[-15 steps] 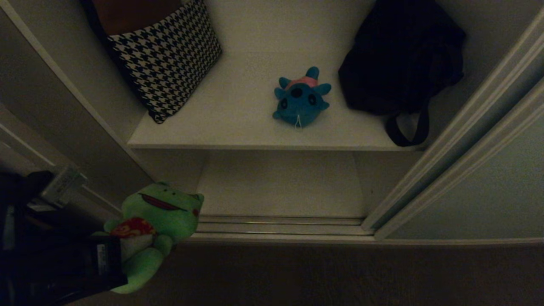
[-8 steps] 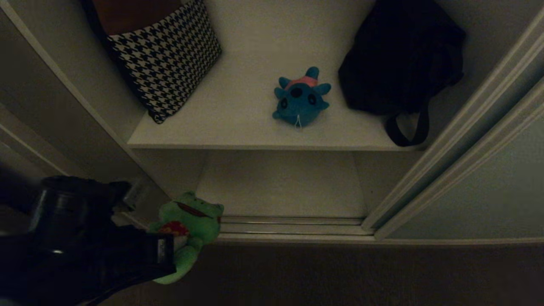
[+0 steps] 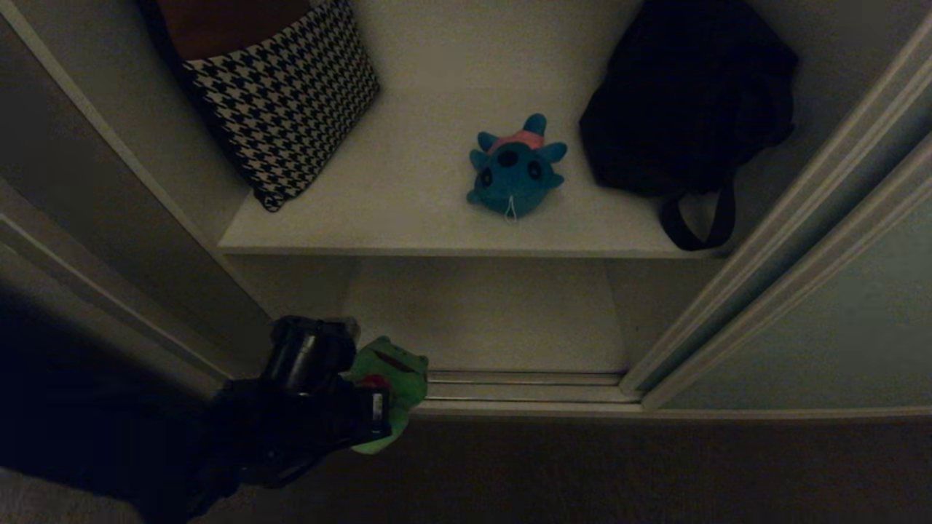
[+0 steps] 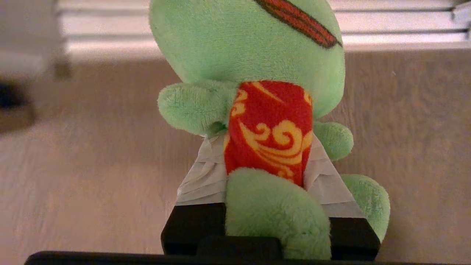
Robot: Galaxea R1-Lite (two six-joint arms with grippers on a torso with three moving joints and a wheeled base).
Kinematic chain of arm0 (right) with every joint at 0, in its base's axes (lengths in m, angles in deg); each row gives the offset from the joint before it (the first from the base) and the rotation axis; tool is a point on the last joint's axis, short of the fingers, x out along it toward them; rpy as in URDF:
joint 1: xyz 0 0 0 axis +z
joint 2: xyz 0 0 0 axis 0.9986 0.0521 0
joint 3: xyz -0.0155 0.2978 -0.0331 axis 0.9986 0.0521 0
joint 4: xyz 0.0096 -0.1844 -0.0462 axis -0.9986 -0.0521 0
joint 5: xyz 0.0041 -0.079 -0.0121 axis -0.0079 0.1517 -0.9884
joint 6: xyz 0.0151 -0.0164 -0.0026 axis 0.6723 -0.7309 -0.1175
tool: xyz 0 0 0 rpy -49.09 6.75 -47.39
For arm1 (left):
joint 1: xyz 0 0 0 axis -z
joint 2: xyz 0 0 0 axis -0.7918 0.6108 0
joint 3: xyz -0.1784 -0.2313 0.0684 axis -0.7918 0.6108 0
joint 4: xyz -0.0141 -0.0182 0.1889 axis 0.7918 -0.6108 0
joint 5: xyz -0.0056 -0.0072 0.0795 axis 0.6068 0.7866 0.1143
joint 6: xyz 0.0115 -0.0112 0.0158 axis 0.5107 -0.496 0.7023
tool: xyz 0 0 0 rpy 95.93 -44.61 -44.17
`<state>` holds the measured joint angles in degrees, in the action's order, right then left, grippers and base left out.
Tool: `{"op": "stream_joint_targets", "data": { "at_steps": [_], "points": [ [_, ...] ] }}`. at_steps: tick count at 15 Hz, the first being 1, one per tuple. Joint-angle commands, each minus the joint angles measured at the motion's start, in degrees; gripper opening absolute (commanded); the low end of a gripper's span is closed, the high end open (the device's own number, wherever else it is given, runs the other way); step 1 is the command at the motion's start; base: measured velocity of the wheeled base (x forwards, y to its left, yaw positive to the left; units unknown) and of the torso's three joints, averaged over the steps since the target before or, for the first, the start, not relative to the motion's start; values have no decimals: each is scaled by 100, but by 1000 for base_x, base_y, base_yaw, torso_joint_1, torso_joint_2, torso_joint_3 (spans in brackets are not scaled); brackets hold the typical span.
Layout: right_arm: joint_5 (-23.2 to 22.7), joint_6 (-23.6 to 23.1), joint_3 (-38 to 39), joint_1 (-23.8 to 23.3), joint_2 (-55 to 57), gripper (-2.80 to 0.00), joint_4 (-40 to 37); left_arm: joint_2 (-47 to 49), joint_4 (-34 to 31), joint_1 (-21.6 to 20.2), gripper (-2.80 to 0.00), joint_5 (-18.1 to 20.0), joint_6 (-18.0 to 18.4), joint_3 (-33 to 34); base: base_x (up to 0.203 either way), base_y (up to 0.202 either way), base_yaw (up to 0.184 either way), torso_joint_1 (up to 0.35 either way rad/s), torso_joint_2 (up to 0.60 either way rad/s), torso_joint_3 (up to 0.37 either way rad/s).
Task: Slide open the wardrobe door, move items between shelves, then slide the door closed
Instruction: Place the green doll on the lower shelf
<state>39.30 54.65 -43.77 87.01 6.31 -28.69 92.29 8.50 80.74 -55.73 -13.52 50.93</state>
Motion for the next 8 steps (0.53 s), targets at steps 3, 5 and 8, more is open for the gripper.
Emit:
{"op": "stream_joint_targets", "data": {
  "at_steps": [3,5,8],
  "points": [
    [0,0,0,-9,-6,-280,0,1525,828,-118,-280,24,268,-704,0,0,0,0,0,0],
    [0,0,0,-7,2,-280,0,1780,907,-210,-280,94,327,-927,0,0,0,0,0,0],
    [0,0,0,-9,2,-280,0,2153,946,-278,-280,216,401,-1055,0,0,0,0,0,0]
  ]
}}
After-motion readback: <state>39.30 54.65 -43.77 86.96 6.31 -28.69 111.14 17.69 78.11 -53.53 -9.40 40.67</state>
